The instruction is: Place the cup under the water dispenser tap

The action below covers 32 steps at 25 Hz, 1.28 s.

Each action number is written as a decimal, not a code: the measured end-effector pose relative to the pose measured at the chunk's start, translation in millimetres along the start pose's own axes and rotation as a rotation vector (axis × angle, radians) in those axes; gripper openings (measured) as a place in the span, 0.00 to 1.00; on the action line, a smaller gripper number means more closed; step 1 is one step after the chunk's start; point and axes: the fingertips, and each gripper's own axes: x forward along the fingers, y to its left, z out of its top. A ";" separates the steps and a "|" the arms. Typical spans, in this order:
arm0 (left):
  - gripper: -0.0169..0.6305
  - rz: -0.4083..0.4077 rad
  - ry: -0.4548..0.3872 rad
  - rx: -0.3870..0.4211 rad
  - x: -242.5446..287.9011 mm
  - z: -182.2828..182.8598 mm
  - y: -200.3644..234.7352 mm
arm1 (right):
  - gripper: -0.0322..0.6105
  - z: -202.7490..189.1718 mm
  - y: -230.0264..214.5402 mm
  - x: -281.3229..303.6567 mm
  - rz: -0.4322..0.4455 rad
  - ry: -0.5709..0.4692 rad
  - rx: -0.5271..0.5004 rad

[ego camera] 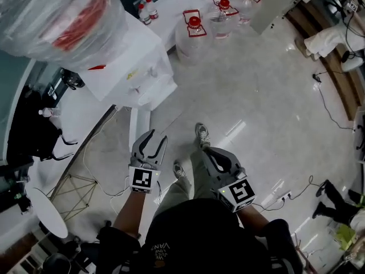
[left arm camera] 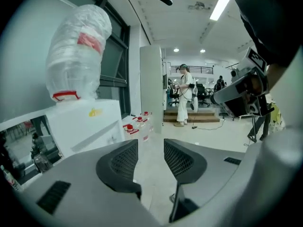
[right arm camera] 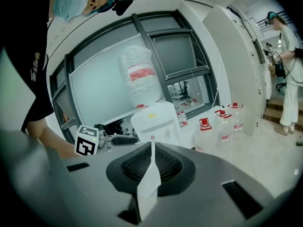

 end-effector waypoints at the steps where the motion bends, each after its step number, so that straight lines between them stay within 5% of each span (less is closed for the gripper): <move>1: 0.28 0.001 0.017 0.003 13.0 -9.9 4.4 | 0.12 -2.0 -9.5 10.1 0.004 0.001 0.009; 11: 0.28 -0.006 0.209 0.032 118.8 -143.8 31.6 | 0.12 -73.4 -93.6 94.3 0.010 0.036 0.162; 32: 0.28 0.101 0.462 0.088 321.1 -417.4 110.1 | 0.12 -278.2 -218.7 213.4 0.036 0.189 0.318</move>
